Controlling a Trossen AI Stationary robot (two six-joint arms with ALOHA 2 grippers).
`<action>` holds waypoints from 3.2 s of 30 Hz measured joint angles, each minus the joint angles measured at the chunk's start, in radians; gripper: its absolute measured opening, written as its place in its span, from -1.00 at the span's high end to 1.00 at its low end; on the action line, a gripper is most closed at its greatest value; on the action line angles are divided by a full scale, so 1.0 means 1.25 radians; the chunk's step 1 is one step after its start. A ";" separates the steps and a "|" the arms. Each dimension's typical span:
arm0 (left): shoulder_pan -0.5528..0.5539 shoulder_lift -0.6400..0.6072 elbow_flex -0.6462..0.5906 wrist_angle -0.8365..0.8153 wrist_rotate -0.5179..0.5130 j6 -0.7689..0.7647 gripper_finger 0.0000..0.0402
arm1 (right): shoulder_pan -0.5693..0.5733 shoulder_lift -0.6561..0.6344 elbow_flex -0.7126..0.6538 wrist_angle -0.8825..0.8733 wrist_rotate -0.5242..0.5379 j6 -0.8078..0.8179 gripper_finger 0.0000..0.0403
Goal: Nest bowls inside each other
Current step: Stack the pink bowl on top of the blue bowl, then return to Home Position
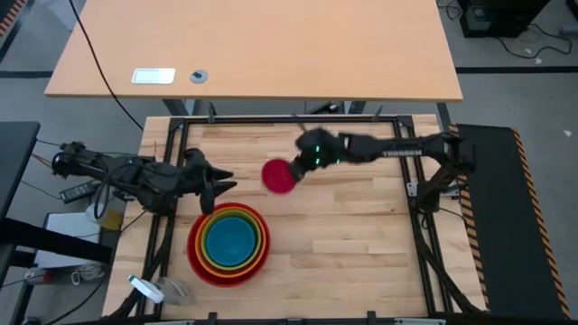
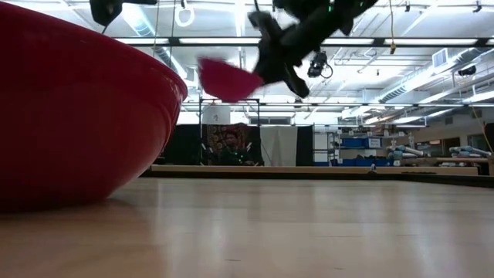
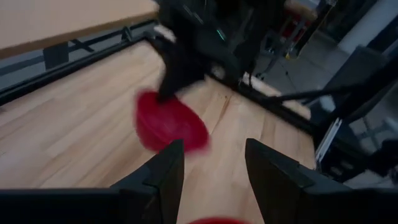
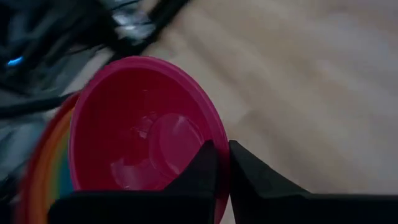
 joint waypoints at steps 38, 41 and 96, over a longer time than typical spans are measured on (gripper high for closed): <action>-0.014 -0.102 0.000 0.127 0.048 0.056 0.14 | 0.245 0.514 0.535 -0.027 -0.024 -0.225 0.66; -0.014 -0.103 0.000 0.127 0.048 0.058 0.14 | 0.242 0.514 0.535 -0.031 -0.036 -0.242 0.48; 0.191 -0.365 -0.316 0.385 0.123 0.135 0.42 | 0.170 -0.569 -0.382 0.056 0.369 -0.110 -0.06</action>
